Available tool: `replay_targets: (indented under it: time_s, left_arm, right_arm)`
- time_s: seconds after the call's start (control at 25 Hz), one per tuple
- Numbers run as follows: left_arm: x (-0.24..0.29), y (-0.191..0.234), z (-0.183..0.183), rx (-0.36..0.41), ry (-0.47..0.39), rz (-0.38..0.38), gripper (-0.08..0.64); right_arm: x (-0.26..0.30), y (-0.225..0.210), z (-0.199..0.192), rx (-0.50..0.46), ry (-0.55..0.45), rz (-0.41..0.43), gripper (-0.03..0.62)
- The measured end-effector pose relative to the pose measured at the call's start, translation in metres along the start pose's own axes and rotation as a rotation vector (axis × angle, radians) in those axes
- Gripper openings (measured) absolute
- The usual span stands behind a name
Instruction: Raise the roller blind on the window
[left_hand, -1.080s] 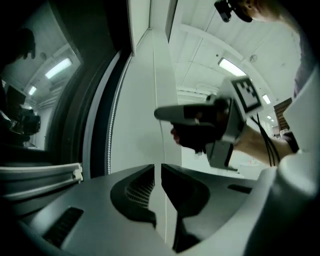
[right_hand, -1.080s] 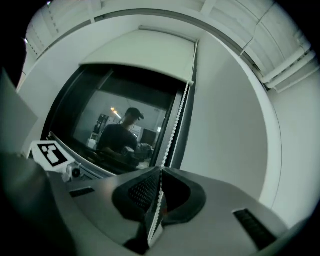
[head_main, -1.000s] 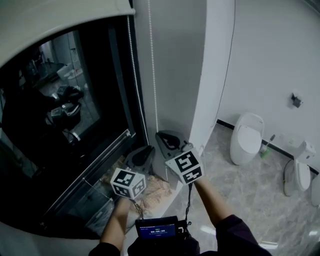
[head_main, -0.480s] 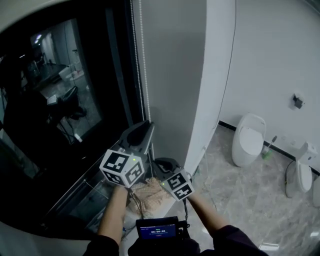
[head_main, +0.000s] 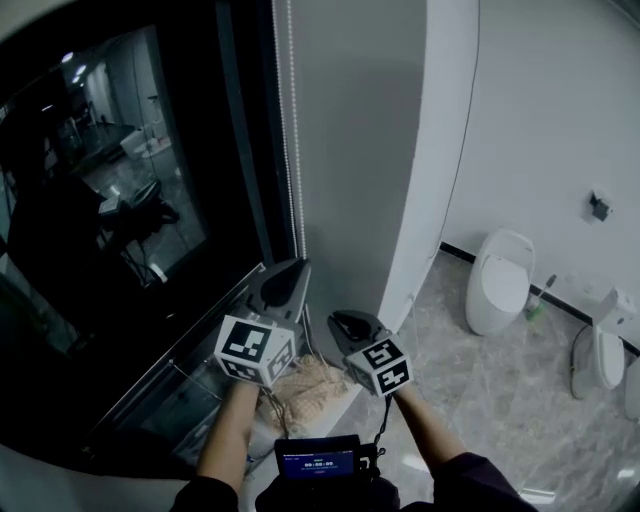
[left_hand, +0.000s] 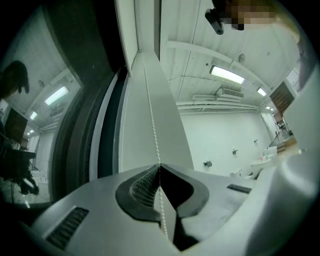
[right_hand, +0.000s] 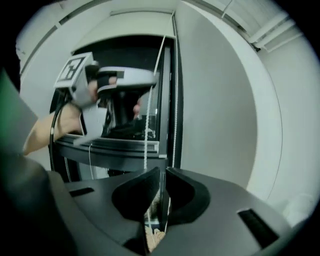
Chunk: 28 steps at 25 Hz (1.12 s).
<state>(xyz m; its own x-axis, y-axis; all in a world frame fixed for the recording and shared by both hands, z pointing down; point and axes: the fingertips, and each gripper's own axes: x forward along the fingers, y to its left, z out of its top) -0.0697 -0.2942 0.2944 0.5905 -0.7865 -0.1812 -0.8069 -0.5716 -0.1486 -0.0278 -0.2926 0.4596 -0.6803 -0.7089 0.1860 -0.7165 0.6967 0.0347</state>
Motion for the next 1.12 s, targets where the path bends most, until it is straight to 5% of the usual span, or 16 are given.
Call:
replay_targets:
  time_s: [0.28,0.48,0.92,1.12]
  left_arm:
    - [-0.001,-0.007,-0.062,-0.012,0.108,-0.008,0.011]
    - [-0.003,-0.014,-0.090,-0.025,0.156,-0.018,0.011]
    - [-0.026,-0.036,-0.178,-0.056,0.320,-0.053,0.010]
    - [-0.038,-0.036,-0.201,-0.003,0.422,-0.068,0.011]
  right_arm:
    - [-0.025,-0.016,0.142,0.062,-0.288,0.049,0.021]
    - [-0.024,0.003,0.198,0.014,-0.355,0.117,0.061]
    - [-0.006,0.011,0.200,-0.066,-0.287,0.081,0.027]
    - [0.002,0.010,0.174,-0.230,-0.241,-0.010,0.018]
